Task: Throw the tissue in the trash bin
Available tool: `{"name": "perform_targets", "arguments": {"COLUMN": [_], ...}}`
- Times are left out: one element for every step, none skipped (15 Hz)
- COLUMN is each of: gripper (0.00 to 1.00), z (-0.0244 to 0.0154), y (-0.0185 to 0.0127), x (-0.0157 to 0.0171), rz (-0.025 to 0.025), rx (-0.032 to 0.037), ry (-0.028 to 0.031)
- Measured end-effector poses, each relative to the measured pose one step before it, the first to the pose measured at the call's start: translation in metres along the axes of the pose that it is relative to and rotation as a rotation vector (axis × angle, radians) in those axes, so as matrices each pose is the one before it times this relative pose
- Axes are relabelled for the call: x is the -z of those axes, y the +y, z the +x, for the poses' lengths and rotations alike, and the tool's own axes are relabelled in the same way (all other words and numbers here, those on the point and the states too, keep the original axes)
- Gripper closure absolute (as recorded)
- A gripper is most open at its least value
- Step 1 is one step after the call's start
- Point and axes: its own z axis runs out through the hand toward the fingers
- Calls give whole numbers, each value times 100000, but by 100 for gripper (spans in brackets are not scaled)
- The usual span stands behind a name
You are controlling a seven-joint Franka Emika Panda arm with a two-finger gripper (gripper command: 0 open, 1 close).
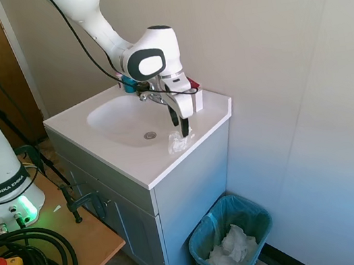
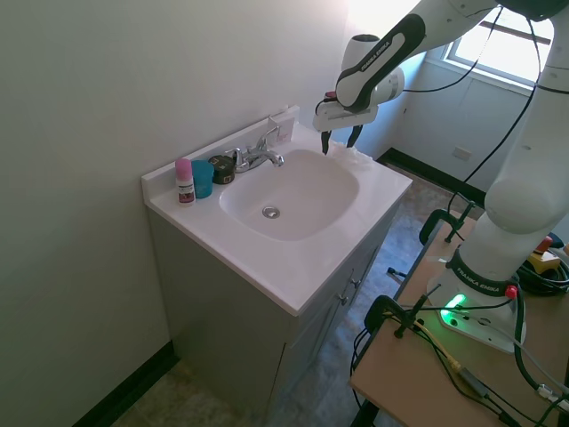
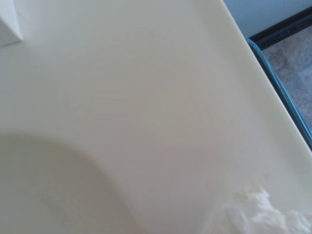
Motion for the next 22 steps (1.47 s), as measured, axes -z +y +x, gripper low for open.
{"name": "perform_targets", "arguments": {"gripper": [100,100,100,100,100,100,100,100,100,100,100,100,100,100,100,100,100,100,100,100,100,100], "z": [-292,-158,-44,84,121,155,234,218,150,109,69,57,18,-9,-7,-4,16,18,44,-126,-263,-316], "y": [-150,-130,-39,64,135,153,190,181,132,93,52,32,-11,-47,-43,-32,36,31,9,92,145,79], "x": [-300,-18,16,8,-24,-20,4,1,-2,3,18,50,88,133,170,183,202,314,474,614,806,1287], "rz": [101,360,250,285,276,351,334,224,215,298,187,218,286,379,307,344,386,301,436,-187,-292,948], "rx": [387,366,61,-285,-153,-12,-169,59,-38,-20,268,150,67,242,278,123,413,537,442,1012,2104,1983], "ry": [-1123,-537,-296,-355,-489,-527,-422,-278,-292,-336,-149,-91,-102,-106,-98,-229,-348,-192,-9,-910,-1378,-487]}}
